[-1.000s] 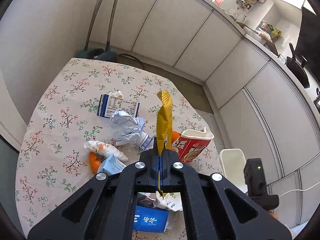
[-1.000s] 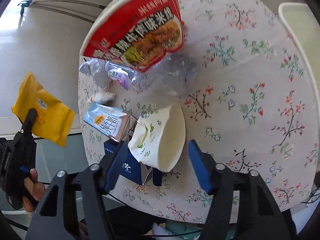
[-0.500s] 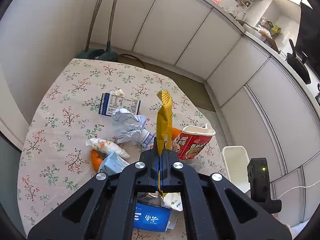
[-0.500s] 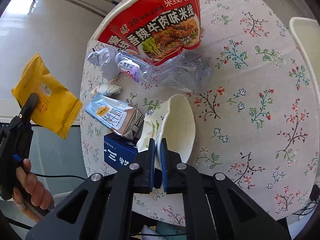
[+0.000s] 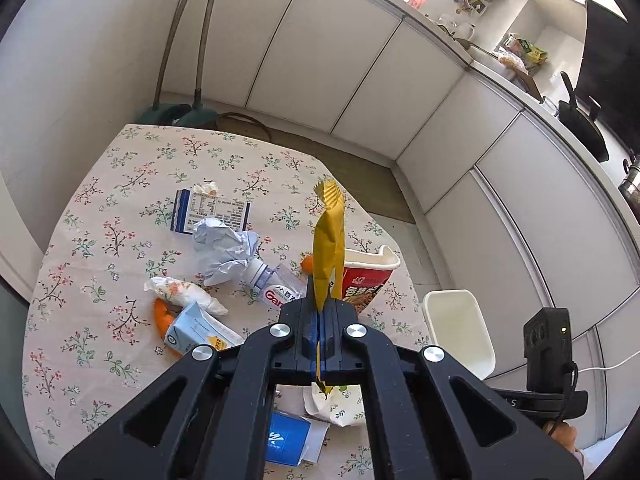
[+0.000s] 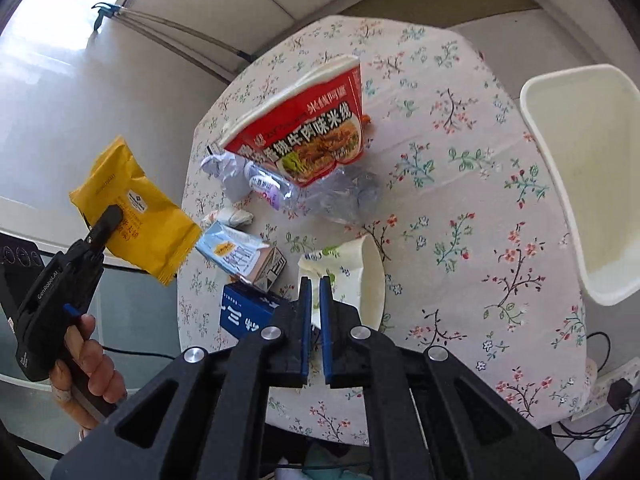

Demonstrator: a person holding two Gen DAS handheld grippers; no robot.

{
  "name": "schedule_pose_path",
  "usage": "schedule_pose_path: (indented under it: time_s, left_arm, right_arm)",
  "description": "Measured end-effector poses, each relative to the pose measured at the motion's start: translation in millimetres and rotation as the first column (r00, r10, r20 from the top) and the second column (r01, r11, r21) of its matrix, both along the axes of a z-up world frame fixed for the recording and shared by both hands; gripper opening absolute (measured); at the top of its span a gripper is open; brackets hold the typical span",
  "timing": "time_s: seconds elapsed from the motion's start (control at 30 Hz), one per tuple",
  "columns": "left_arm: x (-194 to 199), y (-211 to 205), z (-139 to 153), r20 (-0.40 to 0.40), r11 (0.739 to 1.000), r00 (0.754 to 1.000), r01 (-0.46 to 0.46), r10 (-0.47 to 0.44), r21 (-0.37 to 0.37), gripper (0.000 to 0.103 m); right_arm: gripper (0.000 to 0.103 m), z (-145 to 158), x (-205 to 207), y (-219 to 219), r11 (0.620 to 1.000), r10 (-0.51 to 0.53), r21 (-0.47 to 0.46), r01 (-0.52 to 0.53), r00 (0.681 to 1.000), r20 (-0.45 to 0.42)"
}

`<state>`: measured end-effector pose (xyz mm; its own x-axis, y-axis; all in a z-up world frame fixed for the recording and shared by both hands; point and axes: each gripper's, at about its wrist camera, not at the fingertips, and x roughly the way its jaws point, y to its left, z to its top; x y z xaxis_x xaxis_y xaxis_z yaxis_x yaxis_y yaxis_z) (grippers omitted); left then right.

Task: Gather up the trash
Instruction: 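Carry the white cup into the bin and open the right gripper while the left carries the packet over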

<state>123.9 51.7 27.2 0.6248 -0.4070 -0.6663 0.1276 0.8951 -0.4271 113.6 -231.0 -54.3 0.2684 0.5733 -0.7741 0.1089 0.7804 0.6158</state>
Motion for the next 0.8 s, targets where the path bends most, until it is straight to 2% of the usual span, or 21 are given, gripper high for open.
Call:
schedule_pose_path:
  time_s: [0.1, 0.17, 0.27, 0.4, 0.43, 0.53, 0.8]
  left_arm:
    - [0.7, -7.2, 0.6, 0.002, 1.0, 1.0, 0.013, -0.013, -0.003, 0.0]
    - [1.0, -10.6, -0.4, 0.001, 1.0, 1.0, 0.024, -0.024, -0.001, 0.0]
    - [3.0, -8.8, -3.7, -0.011, 1.0, 1.0, 0.026, -0.026, -0.003, 0.0]
    - [4.8, 0.5, -7.4, -0.029, 1.0, 0.999, 0.012, -0.013, -0.02, 0.0]
    - [4.8, 2.4, -7.9, -0.032, 1.0, 0.999, 0.009, -0.01, -0.022, 0.0]
    - [4.3, 5.0, -7.7, -0.035, 1.0, 0.999, 0.003, -0.004, -0.024, 0.0]
    - [1.0, 6.9, -1.9, -0.019, 1.0, 1.0, -0.007, 0.006, -0.028, 0.0]
  right_arm:
    - [0.018, -25.3, -0.6, -9.6, 0.999, -0.042, 0.021, 0.044, 0.997, -0.071]
    - [0.033, -45.2, 3.3, -9.3, 0.998, -0.061, 0.004, 0.062, 0.992, -0.113]
    - [0.034, -65.1, 11.8, 2.2, 0.999, -0.03, 0.035, 0.035, 0.989, -0.145]
    - [0.034, -68.5, 16.4, 18.4, 1.0, 0.001, 0.003, 0.0, 0.993, -0.118]
    - [0.034, -68.7, 17.4, 21.8, 1.0, 0.006, -0.007, -0.007, 0.994, -0.11]
    - [0.011, -67.6, 17.9, 32.9, 0.998, 0.038, -0.054, -0.043, 0.994, -0.098]
    - [0.003, -41.3, 9.4, 27.6, 0.997, 0.012, -0.079, -0.013, 1.0, -0.022]
